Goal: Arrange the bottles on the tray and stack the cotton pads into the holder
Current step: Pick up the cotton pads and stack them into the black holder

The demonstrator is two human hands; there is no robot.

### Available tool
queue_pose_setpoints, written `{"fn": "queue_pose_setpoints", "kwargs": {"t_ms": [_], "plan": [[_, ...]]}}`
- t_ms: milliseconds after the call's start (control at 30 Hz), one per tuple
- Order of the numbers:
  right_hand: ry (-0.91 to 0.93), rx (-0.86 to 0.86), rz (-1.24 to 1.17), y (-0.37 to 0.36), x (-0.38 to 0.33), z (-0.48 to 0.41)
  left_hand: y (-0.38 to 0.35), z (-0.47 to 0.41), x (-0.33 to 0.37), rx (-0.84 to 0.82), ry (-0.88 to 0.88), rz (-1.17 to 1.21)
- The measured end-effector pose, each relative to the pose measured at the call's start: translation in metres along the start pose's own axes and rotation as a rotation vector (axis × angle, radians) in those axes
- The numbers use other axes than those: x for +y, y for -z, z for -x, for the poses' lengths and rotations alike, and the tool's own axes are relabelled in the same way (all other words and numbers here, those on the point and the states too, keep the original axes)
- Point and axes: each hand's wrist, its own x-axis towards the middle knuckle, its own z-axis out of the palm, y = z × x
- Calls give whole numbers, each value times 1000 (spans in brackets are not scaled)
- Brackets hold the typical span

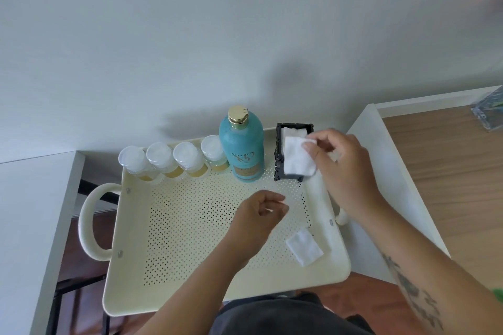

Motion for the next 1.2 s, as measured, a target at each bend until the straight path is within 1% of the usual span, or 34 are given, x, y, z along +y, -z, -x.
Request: {"fn": "queue_pose_setpoints", "kwargs": {"t_ms": [100,167,267,400,467,533,600,700,767,900,1067,1200], "plan": [[-65,-13,-22,0,3,-24,-6,-6,-20,21,14,-305],[-105,-31,-31,-3,4,-35,-10,-10,-30,19,0,-461],[-134,-45,-2,-8,7,-45,-17,-14,-36,10,-1,-585],[-105,-77,112,-17,15,-47,-28,-14,-39,6,-6,-692],[-58,-21,218,-20,22,-43,-33,-13,-42,-3,-21,-751],[39,81,289,-20,25,-36,-35,-12,-43,-5,-53,-808],[186,114,336,-20,27,-30,-37,-10,-44,-10,-74,-845],[372,14,389,-23,29,-22,-39,-8,-44,-23,-98,-900],[440,-28,438,-27,31,-19,-38,-6,-43,-17,-127,-934],[491,-29,592,-30,34,-15,-35,-4,-46,18,-151,-945],[485,-105,581,-31,35,-14,-33,-4,-50,9,-115,-903],[454,-152,643,-33,34,-14,-32,-5,-51,3,-84,-841]]}}
